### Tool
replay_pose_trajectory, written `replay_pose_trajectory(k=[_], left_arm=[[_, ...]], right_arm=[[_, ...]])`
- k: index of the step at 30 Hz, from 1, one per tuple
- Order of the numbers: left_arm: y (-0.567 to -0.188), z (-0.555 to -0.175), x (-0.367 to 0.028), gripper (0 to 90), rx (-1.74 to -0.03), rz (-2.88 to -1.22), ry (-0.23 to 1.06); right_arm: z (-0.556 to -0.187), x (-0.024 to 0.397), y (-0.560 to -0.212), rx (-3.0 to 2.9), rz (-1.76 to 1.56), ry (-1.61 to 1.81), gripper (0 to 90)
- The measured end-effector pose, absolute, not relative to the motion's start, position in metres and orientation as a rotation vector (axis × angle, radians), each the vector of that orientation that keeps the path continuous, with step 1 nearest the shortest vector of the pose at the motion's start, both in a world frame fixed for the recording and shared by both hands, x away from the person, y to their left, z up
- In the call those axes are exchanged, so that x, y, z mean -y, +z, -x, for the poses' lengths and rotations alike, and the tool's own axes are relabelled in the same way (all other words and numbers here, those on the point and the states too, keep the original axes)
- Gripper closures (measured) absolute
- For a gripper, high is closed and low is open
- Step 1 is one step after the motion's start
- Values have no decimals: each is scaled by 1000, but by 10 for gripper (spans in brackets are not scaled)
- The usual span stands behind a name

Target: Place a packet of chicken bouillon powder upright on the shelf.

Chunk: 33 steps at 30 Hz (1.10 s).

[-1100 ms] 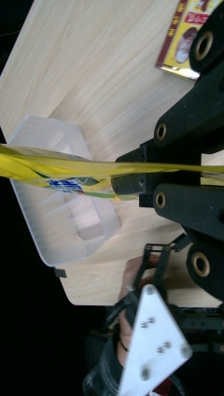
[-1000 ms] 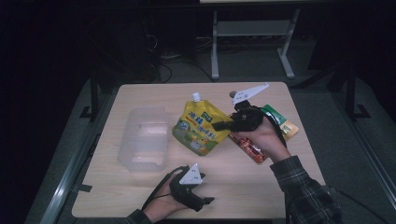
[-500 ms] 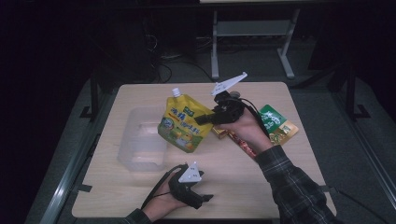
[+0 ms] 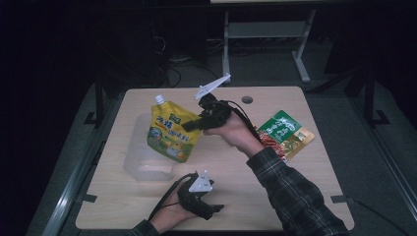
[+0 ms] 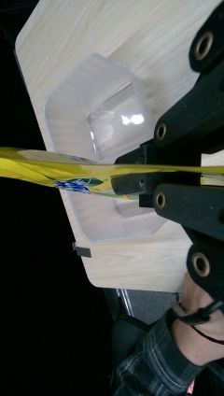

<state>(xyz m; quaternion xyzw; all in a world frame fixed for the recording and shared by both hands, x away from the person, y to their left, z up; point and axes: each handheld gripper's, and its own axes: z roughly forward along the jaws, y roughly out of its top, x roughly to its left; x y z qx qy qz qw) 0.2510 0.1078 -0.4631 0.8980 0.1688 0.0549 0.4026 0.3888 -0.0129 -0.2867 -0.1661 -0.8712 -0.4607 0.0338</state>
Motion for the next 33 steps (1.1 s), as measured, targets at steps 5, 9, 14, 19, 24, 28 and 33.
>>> replay_pose_trajectory(k=[5,9,14,19,24,28,33], left_arm=[[-463,-250,-107,159,-425,-2272,138],[-463,-250,-107,159,-421,-2275,139],[-463,-250,-108,159,-427,-2274,134],[-464,-249,-106,158,-431,-2266,119],[-463,-249,-107,158,-424,-2284,119],[-463,-249,-107,158,-425,-2274,122],[-463,-250,-108,158,-420,-2272,129]], right_arm=[[-388,-4,-285,2671,501,-1407,900],[-388,-16,-286,2681,491,-1392,900],[-390,-28,-288,2675,489,-1387,900],[-390,-38,-291,2655,497,-1368,900],[-390,-45,-297,2659,491,-1347,900],[-391,-51,-303,2662,492,-1334,900],[-391,-59,-309,2663,504,-1306,899]])
